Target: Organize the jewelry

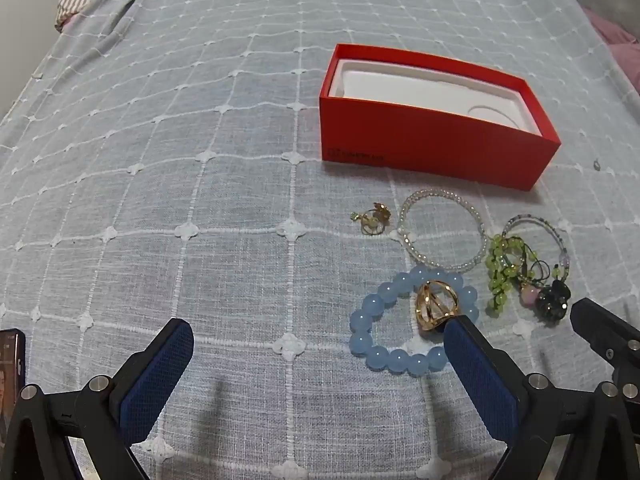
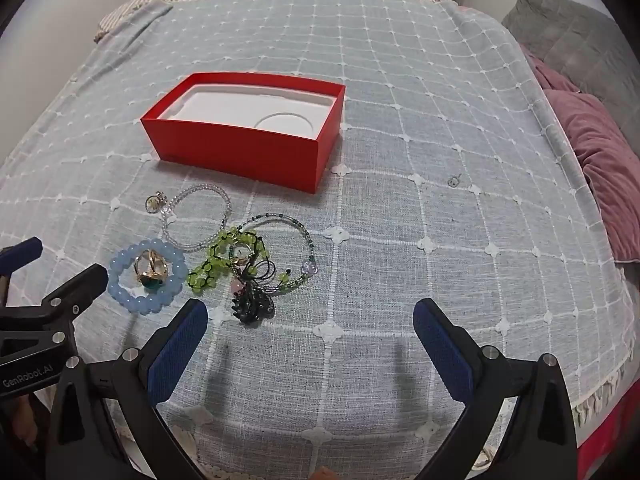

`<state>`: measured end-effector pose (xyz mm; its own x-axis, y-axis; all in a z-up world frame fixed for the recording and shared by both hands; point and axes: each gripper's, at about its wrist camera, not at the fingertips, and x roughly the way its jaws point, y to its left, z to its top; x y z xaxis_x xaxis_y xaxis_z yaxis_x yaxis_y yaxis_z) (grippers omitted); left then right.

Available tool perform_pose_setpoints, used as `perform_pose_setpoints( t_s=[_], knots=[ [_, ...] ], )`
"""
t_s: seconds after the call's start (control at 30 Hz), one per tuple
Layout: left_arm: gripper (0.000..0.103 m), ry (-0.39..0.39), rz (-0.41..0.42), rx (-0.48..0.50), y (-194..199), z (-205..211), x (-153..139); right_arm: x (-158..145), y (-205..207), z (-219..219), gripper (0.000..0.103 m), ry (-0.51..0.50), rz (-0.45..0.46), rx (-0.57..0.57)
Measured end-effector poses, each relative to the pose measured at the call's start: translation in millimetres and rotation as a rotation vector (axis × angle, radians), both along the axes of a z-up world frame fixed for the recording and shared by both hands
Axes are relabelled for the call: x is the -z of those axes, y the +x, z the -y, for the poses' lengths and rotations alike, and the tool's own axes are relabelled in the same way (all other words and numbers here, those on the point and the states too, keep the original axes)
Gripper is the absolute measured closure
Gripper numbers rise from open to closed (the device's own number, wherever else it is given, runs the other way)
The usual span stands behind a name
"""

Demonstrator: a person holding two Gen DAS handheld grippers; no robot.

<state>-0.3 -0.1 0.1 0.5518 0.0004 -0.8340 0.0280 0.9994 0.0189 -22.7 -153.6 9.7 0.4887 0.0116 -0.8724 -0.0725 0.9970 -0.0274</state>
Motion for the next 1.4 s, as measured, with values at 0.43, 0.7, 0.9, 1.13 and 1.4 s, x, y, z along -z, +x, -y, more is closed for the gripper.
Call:
perform_pose_setpoints(
  t_s=[0.43, 0.7, 0.9, 1.13, 1.4],
  knots=[
    [0.000, -0.002, -0.001, -0.002, -0.5, -0.2, -0.2, 0.8, -0.5, -1.1, 0.000, -0.001, -0.001, -0.002],
    [0.000, -0.003, 0.000, -0.001, -0.2, -0.2, 0.0, 1.6, -0.6, -1.6, 0.000, -0.002, -0.002, -0.003],
    [0.000, 0.000, -0.001, -0.001, -0.4, -0.2, -0.2, 1.6, -0.5, -1.9, 0.000, -0.002, -0.001, -0.002],
    [0.000, -0.002, -0.001, 0.000, -0.3, -0.2, 0.0, 1.8, -0.2, -2.1, 0.000, -0.003, -0.003, -0.003],
    [0.000, -0.002, 0.001, 0.001, -1.1, 0.0, -0.3, 2.5, -0.2, -2.5, 0.000, -0.004, -0.003, -0.002]
  ],
)
